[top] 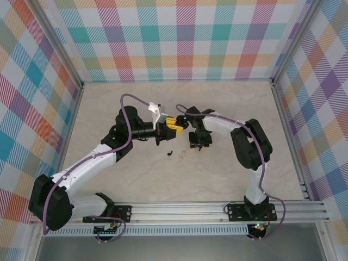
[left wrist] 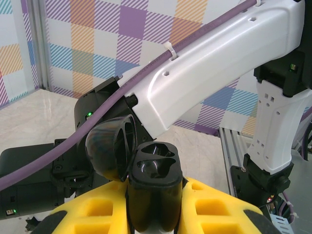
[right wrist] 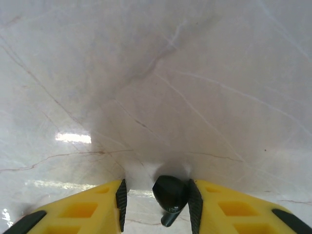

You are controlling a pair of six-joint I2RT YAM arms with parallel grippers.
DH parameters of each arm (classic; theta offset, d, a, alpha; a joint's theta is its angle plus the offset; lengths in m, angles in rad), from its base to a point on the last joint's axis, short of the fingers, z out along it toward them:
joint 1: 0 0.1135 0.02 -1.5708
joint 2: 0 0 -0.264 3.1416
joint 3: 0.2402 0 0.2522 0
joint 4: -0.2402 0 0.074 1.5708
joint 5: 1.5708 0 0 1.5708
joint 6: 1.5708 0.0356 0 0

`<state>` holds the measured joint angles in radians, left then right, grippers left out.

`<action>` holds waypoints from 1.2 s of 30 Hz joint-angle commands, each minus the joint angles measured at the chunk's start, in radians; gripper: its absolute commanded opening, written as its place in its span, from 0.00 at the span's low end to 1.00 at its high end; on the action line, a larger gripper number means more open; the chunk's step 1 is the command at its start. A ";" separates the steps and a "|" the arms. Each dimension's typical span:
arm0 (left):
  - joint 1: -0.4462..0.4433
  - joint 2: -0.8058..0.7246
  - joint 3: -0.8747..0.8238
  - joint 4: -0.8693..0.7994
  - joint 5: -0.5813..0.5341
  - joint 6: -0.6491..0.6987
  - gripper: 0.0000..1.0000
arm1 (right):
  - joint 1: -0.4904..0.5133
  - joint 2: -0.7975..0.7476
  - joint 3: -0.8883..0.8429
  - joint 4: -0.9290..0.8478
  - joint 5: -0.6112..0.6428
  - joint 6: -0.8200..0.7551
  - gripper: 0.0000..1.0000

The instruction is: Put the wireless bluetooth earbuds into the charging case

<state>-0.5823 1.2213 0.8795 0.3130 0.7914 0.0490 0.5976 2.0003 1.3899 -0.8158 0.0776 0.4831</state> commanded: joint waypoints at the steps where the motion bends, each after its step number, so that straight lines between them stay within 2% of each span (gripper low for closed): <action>1: -0.013 -0.019 0.021 0.011 0.005 0.011 0.15 | 0.007 0.018 0.025 0.001 -0.006 0.118 0.41; 12: -0.013 -0.023 0.017 0.008 0.003 0.012 0.14 | 0.005 0.046 0.031 -0.022 0.010 0.206 0.36; 24: -0.013 -0.015 0.016 0.016 0.004 0.008 0.14 | 0.006 0.069 0.037 -0.028 0.014 0.170 0.30; 36: -0.013 -0.015 0.016 0.017 0.003 0.011 0.14 | 0.005 0.061 0.048 -0.003 0.008 0.065 0.25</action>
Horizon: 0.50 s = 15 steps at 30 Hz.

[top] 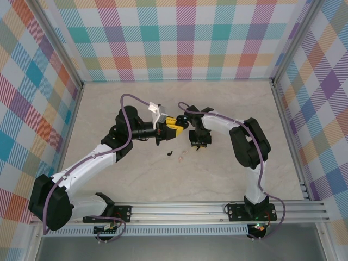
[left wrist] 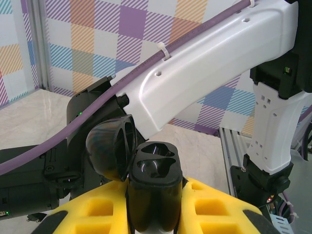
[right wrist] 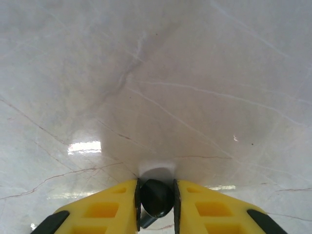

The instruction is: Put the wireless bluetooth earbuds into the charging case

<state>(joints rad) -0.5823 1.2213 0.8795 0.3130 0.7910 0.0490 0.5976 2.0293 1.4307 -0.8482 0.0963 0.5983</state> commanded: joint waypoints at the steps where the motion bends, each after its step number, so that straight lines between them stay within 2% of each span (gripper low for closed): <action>1: -0.012 -0.017 0.017 0.015 0.002 0.011 0.14 | 0.007 0.032 0.012 0.030 -0.014 -0.069 0.24; 5: -0.012 -0.018 0.017 0.014 0.001 0.012 0.14 | 0.007 0.025 0.016 0.034 -0.011 -0.132 0.24; 15: -0.013 -0.017 0.023 0.008 0.001 0.014 0.14 | 0.007 -0.003 0.008 0.047 -0.047 -0.426 0.20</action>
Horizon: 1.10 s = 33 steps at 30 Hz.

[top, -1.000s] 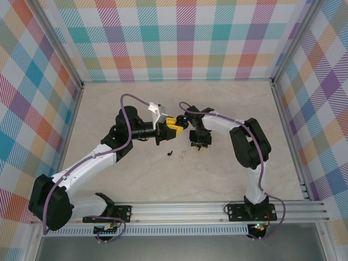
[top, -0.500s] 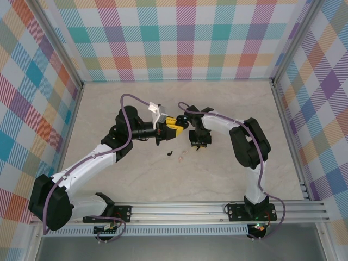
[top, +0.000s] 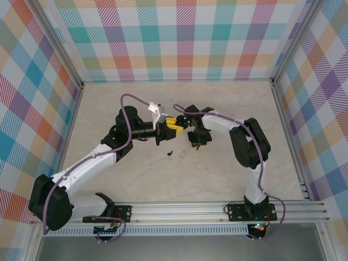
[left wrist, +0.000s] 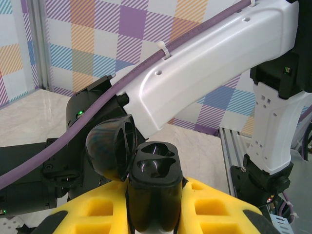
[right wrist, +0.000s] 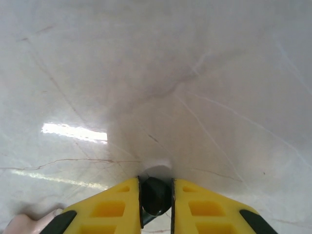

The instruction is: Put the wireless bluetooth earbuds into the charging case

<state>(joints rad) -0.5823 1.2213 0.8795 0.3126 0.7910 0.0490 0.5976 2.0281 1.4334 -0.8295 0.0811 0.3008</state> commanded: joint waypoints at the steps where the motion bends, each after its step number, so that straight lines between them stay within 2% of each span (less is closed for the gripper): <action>1: -0.012 -0.018 0.024 0.008 0.002 0.015 0.14 | 0.007 -0.002 0.006 0.028 -0.033 -0.150 0.20; 4: -0.013 -0.018 0.024 0.008 0.001 0.012 0.14 | 0.007 -0.007 0.004 0.021 -0.039 -0.208 0.21; 7: -0.013 -0.017 0.024 0.006 0.002 0.012 0.14 | 0.007 -0.009 0.010 0.017 -0.018 -0.221 0.27; 12: -0.013 -0.016 0.028 0.006 0.002 0.011 0.14 | 0.005 -0.026 0.039 0.006 0.001 -0.134 0.46; 14: -0.013 -0.018 0.028 0.004 0.001 0.011 0.14 | 0.004 -0.039 0.046 0.003 -0.001 -0.084 0.51; 21: -0.013 -0.022 0.024 0.005 0.001 0.012 0.14 | -0.013 -0.049 0.078 -0.055 -0.004 0.188 0.53; 24: -0.013 -0.022 0.024 0.008 0.002 0.012 0.14 | -0.013 -0.030 0.105 -0.099 -0.009 0.293 0.50; 29: -0.013 -0.022 0.023 0.010 0.001 0.010 0.14 | -0.013 -0.040 0.072 -0.076 -0.025 0.404 0.49; 33: -0.013 -0.021 0.021 0.013 0.004 0.008 0.14 | -0.013 -0.017 0.077 -0.087 -0.029 0.435 0.47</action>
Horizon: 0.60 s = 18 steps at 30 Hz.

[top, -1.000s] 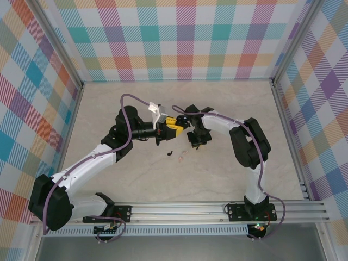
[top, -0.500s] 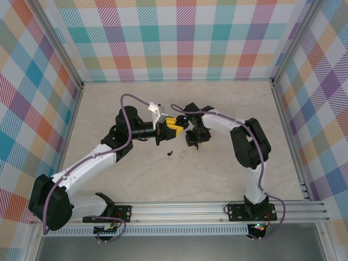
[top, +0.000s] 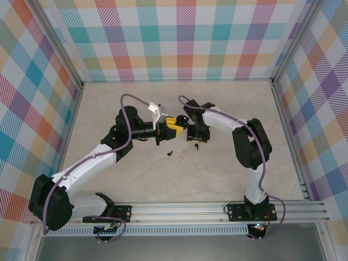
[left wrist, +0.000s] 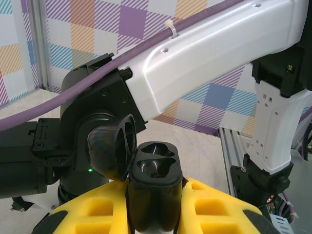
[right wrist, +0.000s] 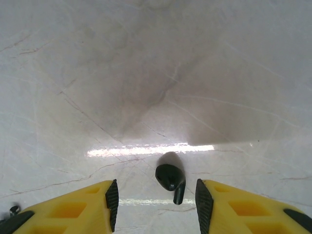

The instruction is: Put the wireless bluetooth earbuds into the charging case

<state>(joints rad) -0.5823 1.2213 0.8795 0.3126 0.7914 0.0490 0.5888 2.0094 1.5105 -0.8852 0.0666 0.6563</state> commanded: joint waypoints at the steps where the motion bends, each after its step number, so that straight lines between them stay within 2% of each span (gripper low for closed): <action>1: -0.013 -0.020 0.022 0.015 0.002 0.007 0.14 | -0.004 0.006 -0.001 -0.026 -0.024 0.080 0.46; 18: -0.013 -0.017 0.017 0.026 0.004 0.000 0.14 | -0.004 0.064 0.001 -0.032 -0.007 0.100 0.42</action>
<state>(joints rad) -0.5823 1.2213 0.8795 0.3134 0.7914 0.0486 0.5888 2.0544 1.5105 -0.8921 0.0559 0.7341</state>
